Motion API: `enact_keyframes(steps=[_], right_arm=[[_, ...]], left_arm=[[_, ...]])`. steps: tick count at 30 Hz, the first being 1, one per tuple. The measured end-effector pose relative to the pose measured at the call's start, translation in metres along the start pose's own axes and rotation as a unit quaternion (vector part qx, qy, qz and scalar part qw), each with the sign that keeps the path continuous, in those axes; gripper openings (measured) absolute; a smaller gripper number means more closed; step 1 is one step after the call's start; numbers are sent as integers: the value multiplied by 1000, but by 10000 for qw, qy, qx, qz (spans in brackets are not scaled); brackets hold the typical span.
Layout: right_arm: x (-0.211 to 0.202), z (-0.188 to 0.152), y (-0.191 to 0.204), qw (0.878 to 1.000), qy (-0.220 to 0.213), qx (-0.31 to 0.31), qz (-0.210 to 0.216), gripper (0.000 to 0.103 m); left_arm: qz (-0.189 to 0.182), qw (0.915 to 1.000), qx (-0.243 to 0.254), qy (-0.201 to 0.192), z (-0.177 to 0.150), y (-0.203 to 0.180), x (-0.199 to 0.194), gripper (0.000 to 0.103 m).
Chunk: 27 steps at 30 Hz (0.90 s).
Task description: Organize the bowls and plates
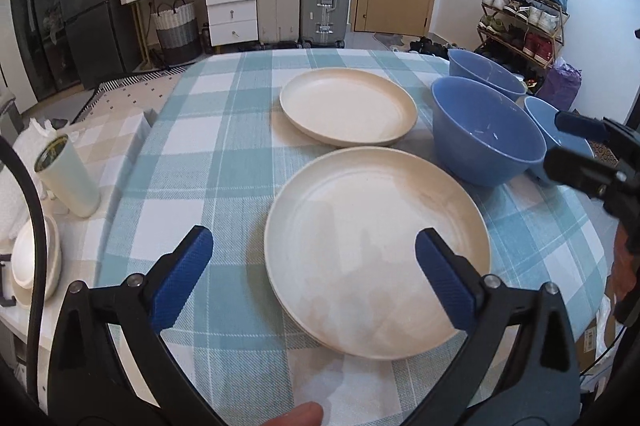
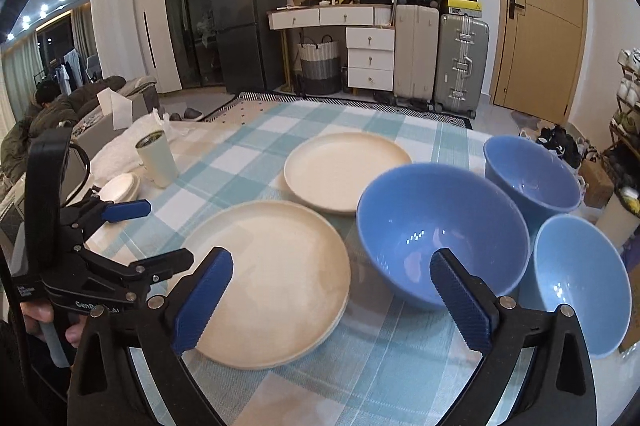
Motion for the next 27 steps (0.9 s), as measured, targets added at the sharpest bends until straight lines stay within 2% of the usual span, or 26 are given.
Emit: enact_keyframes(steps=[9,15,22,27], right_arm=[[7,48,-27,9999,-123,9,44,102],[24,68,-43,10000,-81,53,-13,102],[59,80,-53,9998,123,177,-32,102],[83,86,-64,9991,305,306,-29,102]], left_arm=[[341,9992,-112,-182,40,25,6,101],[404,9979,-436,-248,69,39,20,101],[414,9973,-560,-252,94,42,43,101],[456,9969,-626,-150,101,45,64,101]])
Point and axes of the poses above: each gripper's, at about its wrist camera, not at the fingertips, and x roughly the way its jaws point, y to its left, z to its top, the point moved 10 cm from there along x, roughly the way its jaws point, and after that the axes turned 15 degrees about -y, right-handed, at the moved point
